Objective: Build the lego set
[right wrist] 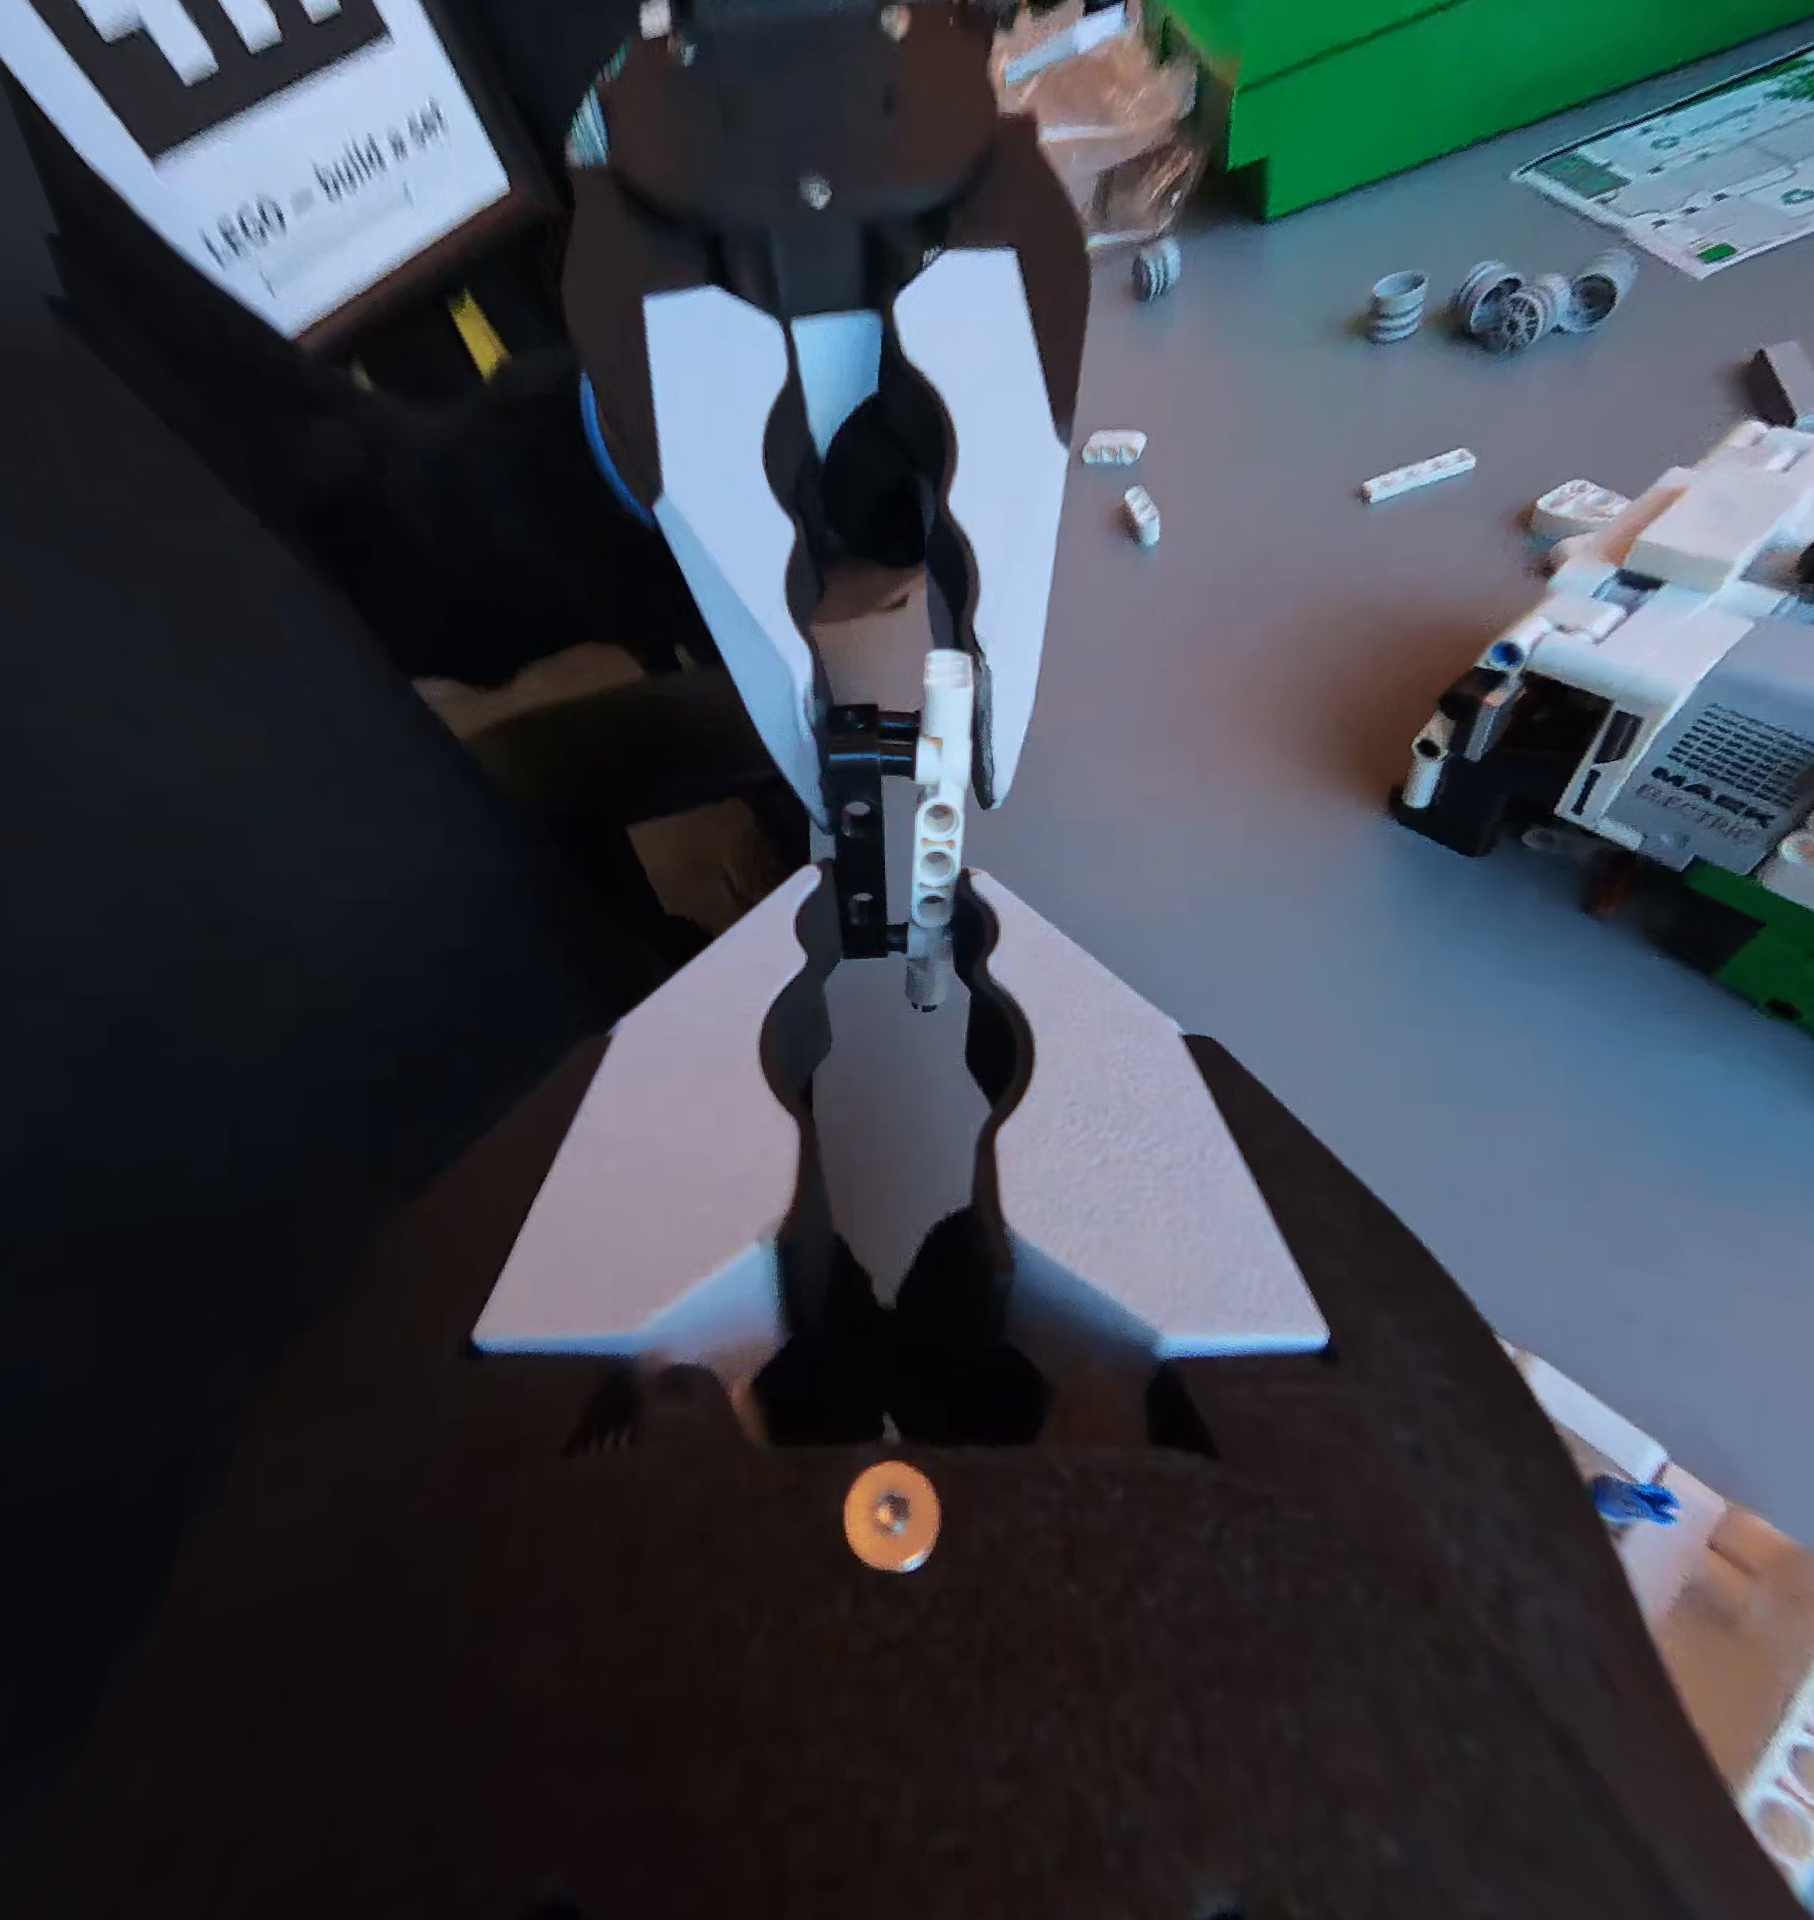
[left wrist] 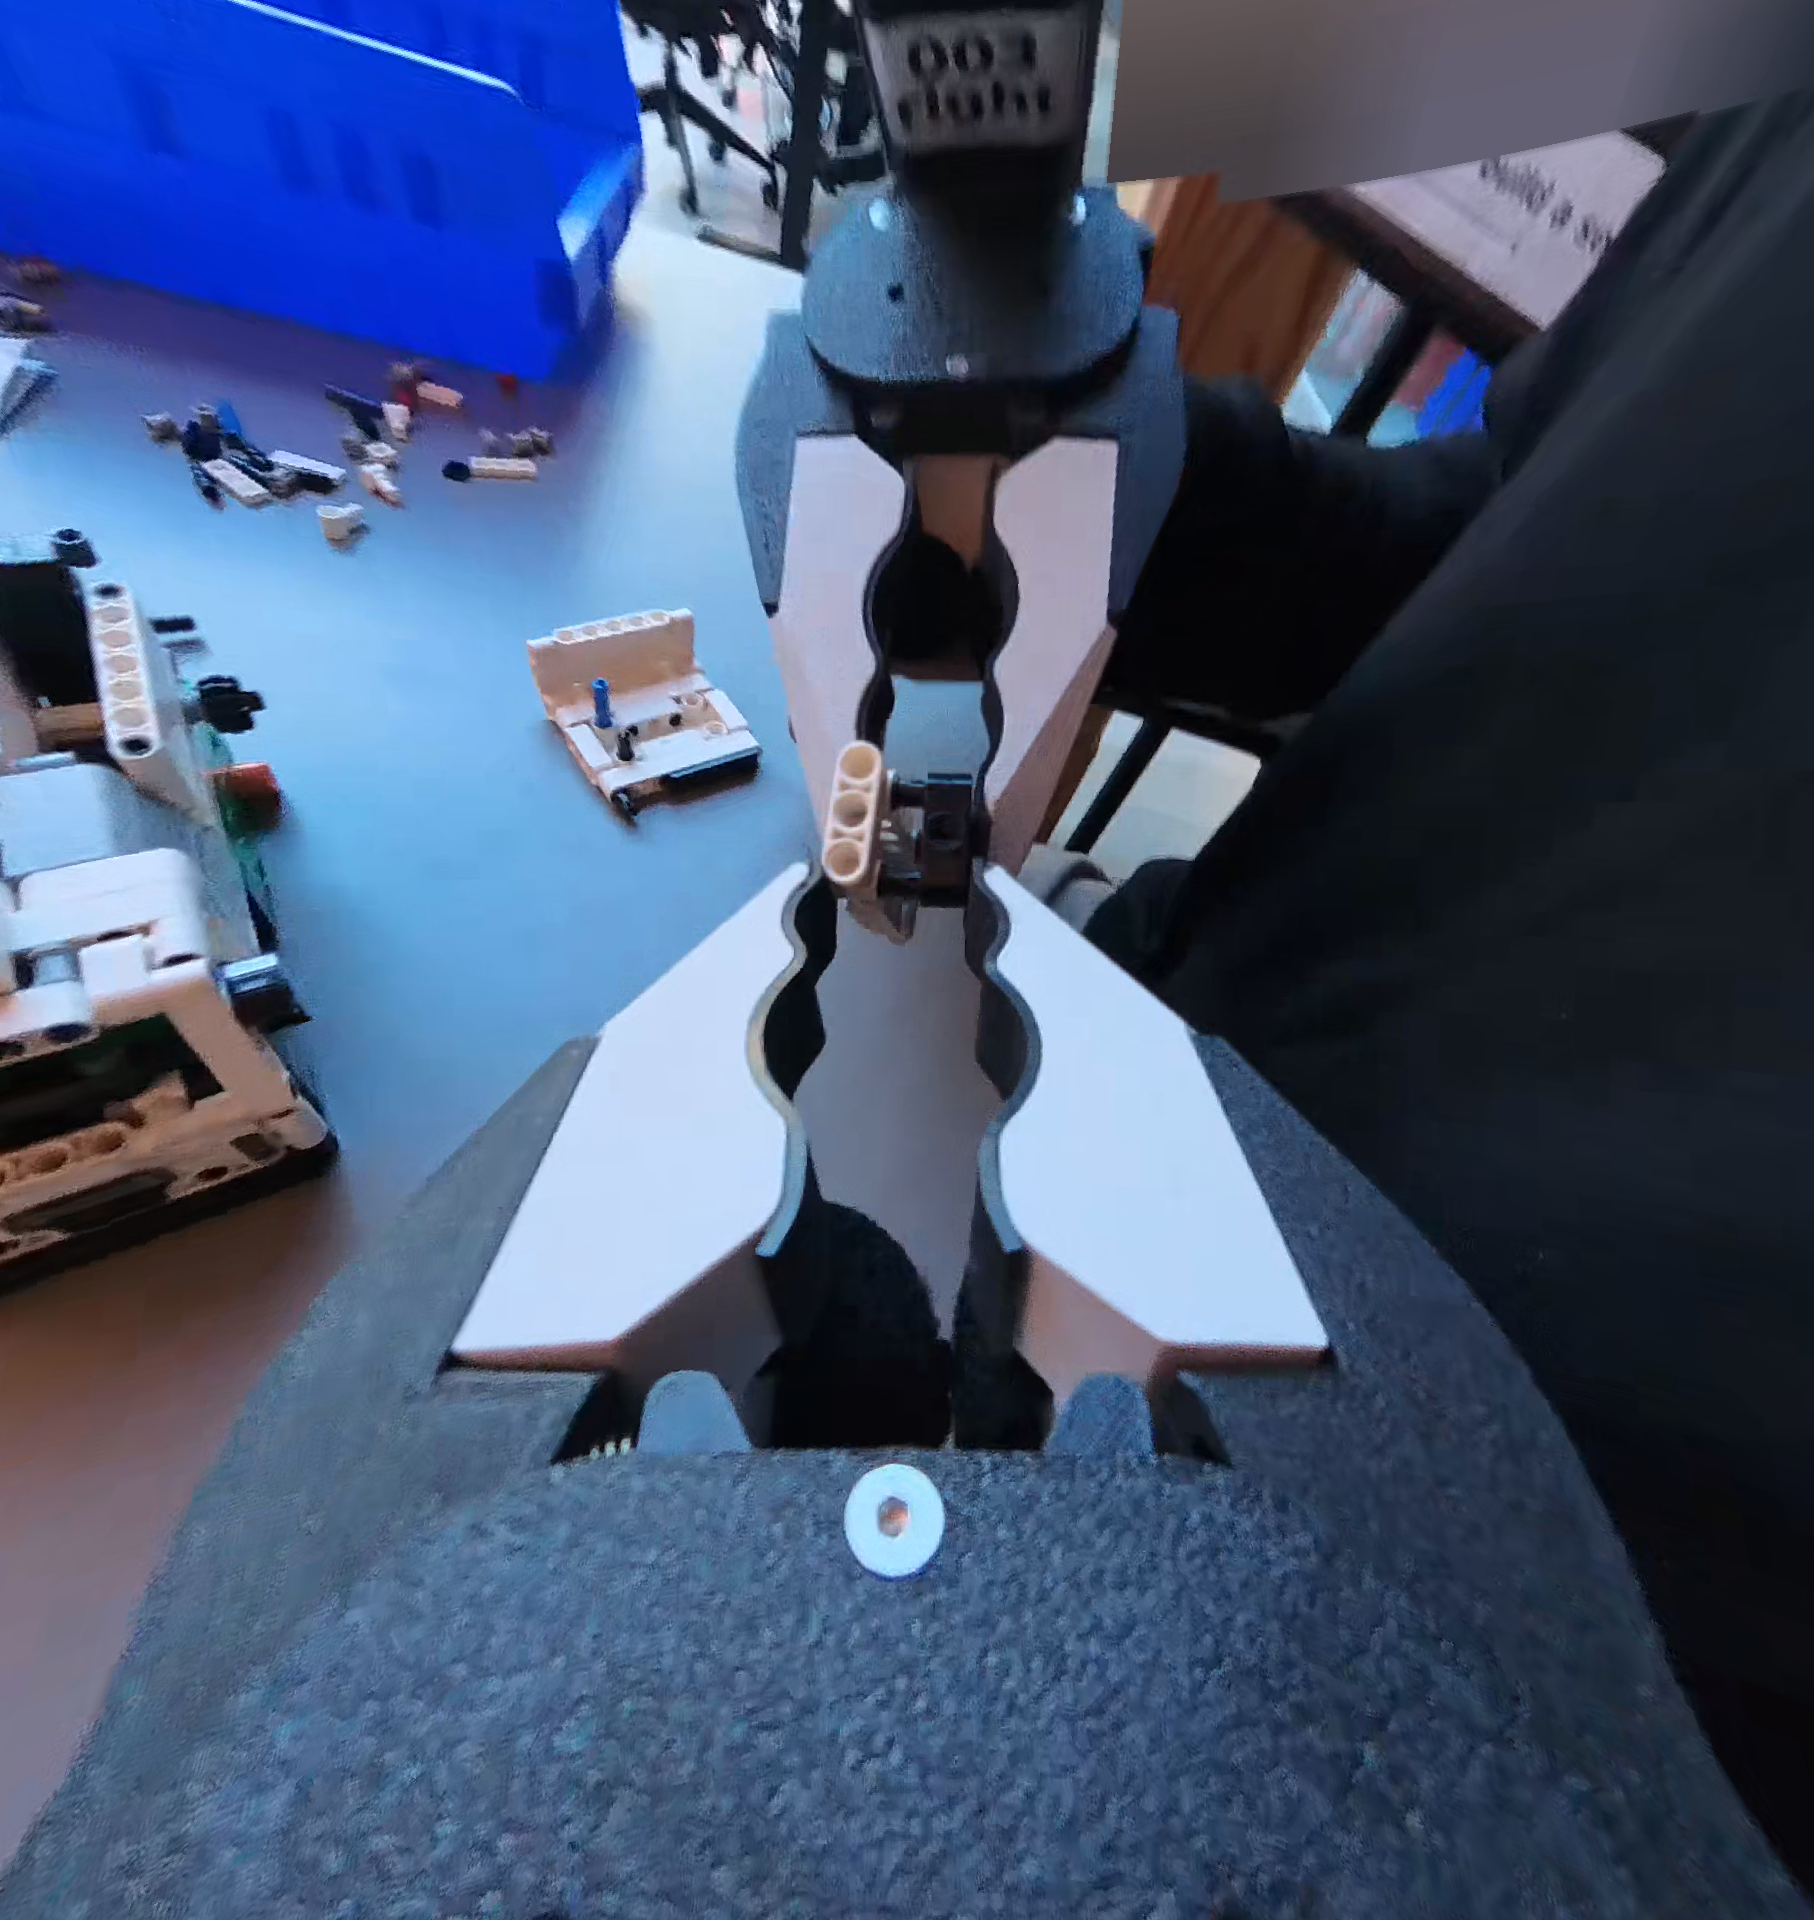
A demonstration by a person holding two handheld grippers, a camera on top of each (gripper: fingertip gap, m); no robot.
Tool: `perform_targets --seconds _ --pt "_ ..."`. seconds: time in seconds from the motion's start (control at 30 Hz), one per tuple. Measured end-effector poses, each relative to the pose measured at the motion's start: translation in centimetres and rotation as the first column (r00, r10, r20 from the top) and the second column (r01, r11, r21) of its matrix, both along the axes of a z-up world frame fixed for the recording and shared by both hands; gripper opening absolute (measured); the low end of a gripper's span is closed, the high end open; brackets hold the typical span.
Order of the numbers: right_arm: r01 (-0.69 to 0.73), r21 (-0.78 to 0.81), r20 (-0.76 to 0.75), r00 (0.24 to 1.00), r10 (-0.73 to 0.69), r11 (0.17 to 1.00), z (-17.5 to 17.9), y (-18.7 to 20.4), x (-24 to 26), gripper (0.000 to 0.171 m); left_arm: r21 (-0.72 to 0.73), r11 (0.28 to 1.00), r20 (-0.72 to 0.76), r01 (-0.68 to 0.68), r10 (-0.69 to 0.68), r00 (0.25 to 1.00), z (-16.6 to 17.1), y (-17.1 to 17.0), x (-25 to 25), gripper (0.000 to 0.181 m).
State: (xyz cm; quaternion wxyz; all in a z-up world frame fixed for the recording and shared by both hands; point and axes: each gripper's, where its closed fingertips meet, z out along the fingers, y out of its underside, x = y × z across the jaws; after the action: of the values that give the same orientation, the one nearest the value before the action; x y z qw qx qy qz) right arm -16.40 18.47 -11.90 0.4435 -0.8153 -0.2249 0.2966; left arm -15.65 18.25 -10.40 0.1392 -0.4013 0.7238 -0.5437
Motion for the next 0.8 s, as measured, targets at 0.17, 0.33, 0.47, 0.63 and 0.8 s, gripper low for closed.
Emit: perform_targets --seconds 0.17,0.33,0.47,0.63,0.8 --pt "-0.061 -0.039 0.149 0.987 0.066 0.997 -0.8 -0.8 0.1 0.02 0.041 0.997 -0.005 0.066 -0.066 0.998 -0.1 -0.7 -0.2 0.024" --pt "-0.014 0.053 0.149 0.989 0.005 0.998 0.4 0.0 0.4 0.022 0.057 0.998 0.078 0.036 -0.041 0.996 0.9 -0.1 0.0 0.024" --pt "-0.022 0.096 0.118 0.993 0.01 0.995 1.2 0.1 0.0 0.021 0.064 0.997 0.104 0.046 -0.052 0.993 0.9 -0.2 -0.4 0.024" --pt "-0.062 0.093 0.165 0.985 0.047 0.994 0.8 -0.1 -0.4 0.02 0.076 0.996 0.108 0.049 -0.057 0.992 0.7 -0.3 -0.9 0.023" --pt "-0.111 0.079 0.247 0.965 0.089 0.991 0.2 -0.4 -0.6 0.015 0.128 0.99 0.096 0.061 -0.074 0.993 0.1 -0.6 -1.1 0.016"
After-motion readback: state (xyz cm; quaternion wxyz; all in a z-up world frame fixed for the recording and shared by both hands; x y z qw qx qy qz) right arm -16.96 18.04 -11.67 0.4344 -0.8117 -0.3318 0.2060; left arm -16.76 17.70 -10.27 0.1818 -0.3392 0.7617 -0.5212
